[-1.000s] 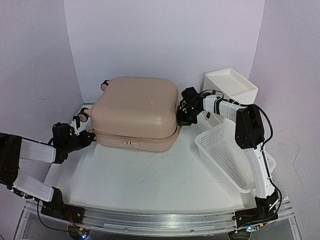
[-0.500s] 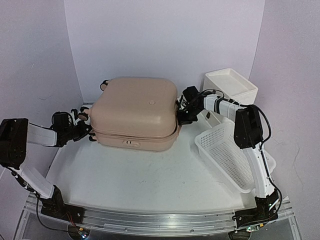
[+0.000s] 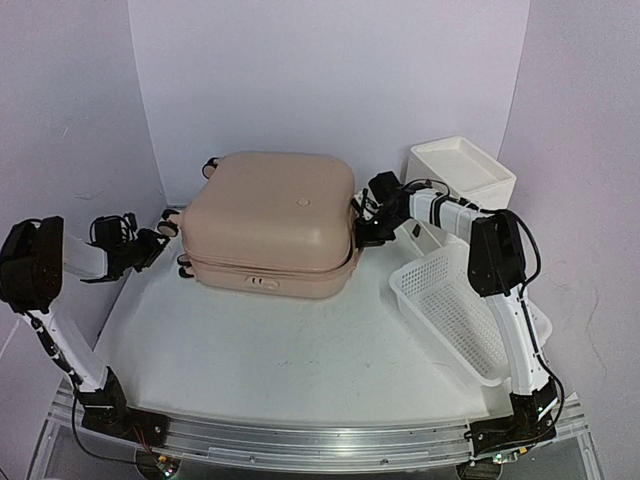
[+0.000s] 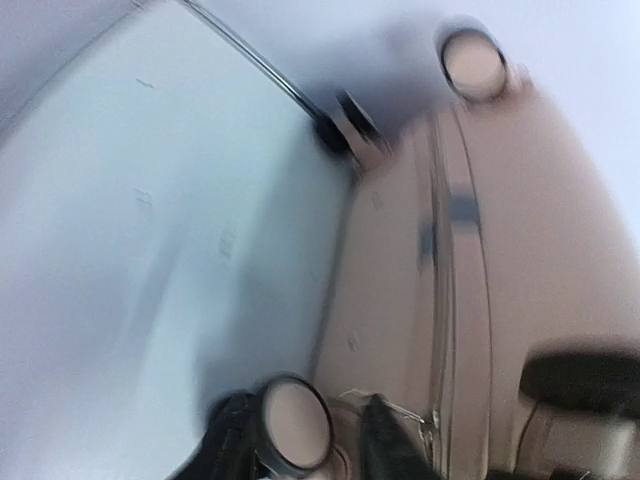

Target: Open, take out, and arrange the luggage

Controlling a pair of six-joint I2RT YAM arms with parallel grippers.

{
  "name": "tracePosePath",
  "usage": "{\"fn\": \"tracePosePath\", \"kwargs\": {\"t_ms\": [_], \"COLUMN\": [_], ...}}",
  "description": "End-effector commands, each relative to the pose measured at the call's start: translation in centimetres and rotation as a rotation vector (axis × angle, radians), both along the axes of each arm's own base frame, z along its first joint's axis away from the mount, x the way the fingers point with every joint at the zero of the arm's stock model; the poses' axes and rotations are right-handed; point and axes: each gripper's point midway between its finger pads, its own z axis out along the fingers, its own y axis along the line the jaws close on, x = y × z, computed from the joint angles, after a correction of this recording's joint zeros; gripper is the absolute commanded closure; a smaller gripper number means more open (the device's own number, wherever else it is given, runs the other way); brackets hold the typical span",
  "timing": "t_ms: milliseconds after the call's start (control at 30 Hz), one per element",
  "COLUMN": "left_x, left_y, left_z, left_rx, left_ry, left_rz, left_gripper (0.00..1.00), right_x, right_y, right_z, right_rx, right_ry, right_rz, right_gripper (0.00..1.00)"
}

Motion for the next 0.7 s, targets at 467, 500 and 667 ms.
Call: {"fn": "tracePosePath", "kwargs": {"t_ms": [467,500,667], "left_x": [-7.1,-7.0,-4.6], "left_y": [-1.3,-1.7,-5.8], "left_z": [11.9,12.8,14.9], "left_rx": [-0.001,0.037,0.37], "left_ry": [-0.137,-0.153,-0.117], "left_rz": [-0.074,-0.095,-0.235], "left_gripper": [0.29,0.29,0.27], "right_x": [-5.4,-6.1,-10.4], "right_y": [-7.4,-7.6,-4.2], "right_z": [11.3,11.7,12.6], "right_rx": [-0.117,-0.107,0.134], "right_ry": [-0.047,-0.032,0.133], "right_rz": [-0.099,-0.111,-0.106], "right_gripper": [0.31,0.29,0.2]}}
